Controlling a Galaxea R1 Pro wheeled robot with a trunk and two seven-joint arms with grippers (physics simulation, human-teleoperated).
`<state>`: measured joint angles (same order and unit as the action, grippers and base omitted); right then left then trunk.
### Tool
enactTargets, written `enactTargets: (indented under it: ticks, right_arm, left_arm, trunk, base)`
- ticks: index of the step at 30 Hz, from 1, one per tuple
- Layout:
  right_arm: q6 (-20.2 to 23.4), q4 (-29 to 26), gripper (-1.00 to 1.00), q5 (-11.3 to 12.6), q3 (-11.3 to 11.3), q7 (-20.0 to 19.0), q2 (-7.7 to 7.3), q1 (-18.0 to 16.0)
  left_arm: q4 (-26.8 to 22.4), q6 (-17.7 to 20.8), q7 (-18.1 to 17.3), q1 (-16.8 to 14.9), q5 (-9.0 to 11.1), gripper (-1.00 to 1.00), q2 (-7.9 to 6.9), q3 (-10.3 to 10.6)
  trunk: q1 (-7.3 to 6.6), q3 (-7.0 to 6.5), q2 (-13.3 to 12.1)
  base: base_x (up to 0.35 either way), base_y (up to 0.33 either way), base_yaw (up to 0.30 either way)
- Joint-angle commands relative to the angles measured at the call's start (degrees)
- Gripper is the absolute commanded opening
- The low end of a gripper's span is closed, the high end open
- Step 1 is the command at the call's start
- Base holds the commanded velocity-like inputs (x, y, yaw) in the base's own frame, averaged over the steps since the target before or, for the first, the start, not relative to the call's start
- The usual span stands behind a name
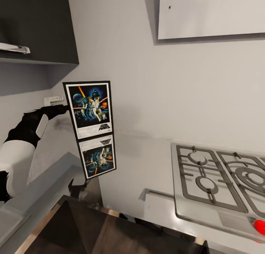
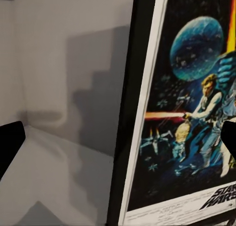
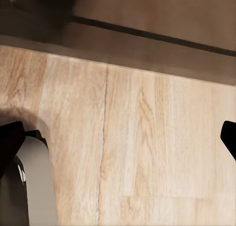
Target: Pick up the poster from the kitchen countertop and hang it on one of the wall nails in the kitchen.
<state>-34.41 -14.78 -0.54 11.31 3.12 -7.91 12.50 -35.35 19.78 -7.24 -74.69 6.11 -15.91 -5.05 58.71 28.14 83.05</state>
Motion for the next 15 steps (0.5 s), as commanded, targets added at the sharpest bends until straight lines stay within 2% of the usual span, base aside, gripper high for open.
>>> enactTargets:
  ticks: [1,10,15]
  right_arm:
    - [0.0,-0.1,1.00,-0.1,-0.1,0.2,0.00,0.0]
    - [0.0,-0.1,1.00,-0.1,-0.1,0.2,0.00,0.0]
    - [0.0,-0.1,1.00,-0.1,-0.1,0.2,0.00,0.0]
  left_arm:
    - [-0.1,0.4,-0.1,0.0,0.6,1.00,0.00,-0.2]
    - [-0.1,0.4,-0.1,0.0,0.6,1.00,0.00,-0.2]
    - [-0.1,0.4,-0.1,0.0,0.6,1.00,-0.17,-0.2]
  trunk:
    - [0.02,0.05,0.0]
    - [0.02,0.05,0.0]
    - [0.02,0.05,0.0]
  base:
    - [0.108,0.070,0.000]
    - [0.045,0.023,0.000]
    - [0.170,0.002,0.000]
